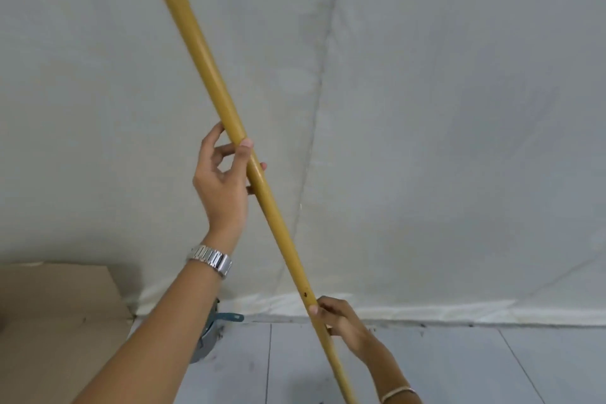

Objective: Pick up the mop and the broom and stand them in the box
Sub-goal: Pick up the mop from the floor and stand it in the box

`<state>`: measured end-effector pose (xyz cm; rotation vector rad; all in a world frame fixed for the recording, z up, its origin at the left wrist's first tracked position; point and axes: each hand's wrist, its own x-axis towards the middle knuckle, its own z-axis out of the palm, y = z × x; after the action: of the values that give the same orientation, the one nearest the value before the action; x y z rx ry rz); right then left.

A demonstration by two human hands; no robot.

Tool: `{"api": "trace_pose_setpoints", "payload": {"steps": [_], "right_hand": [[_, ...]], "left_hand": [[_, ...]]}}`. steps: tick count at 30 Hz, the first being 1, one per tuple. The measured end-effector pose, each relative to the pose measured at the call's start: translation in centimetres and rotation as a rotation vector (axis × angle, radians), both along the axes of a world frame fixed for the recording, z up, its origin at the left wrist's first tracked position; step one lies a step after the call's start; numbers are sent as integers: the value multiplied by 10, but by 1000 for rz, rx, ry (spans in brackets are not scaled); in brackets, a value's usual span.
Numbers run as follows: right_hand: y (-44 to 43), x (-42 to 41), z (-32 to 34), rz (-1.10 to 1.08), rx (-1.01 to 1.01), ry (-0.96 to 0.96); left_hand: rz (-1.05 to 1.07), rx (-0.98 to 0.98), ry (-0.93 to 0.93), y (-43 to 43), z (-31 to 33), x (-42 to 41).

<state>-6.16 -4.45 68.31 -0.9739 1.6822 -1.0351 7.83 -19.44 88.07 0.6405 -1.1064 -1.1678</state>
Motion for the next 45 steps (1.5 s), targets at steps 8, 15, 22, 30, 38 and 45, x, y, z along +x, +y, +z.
{"api": "trace_pose_setpoints", "payload": {"steps": [8, 15, 22, 30, 38, 45], "right_hand": [[-44, 114, 62, 132, -142, -105], [-92, 239, 110, 197, -230, -169], [-141, 356, 144, 271, -286, -131], [-215, 436, 155, 329, -374, -214], [-325, 493, 134, 401, -354, -256], [-415, 553, 117, 454, -307, -272]], "left_hand": [[-22, -236, -115, 13, 102, 102], [-10, -332, -179, 5, 159, 230], [-62, -331, -213, -18, 197, 356], [-38, -336, -266, -77, 203, 430], [20, -285, -324, -181, 183, 477], [34, -247, -339, -273, 162, 543]]}}
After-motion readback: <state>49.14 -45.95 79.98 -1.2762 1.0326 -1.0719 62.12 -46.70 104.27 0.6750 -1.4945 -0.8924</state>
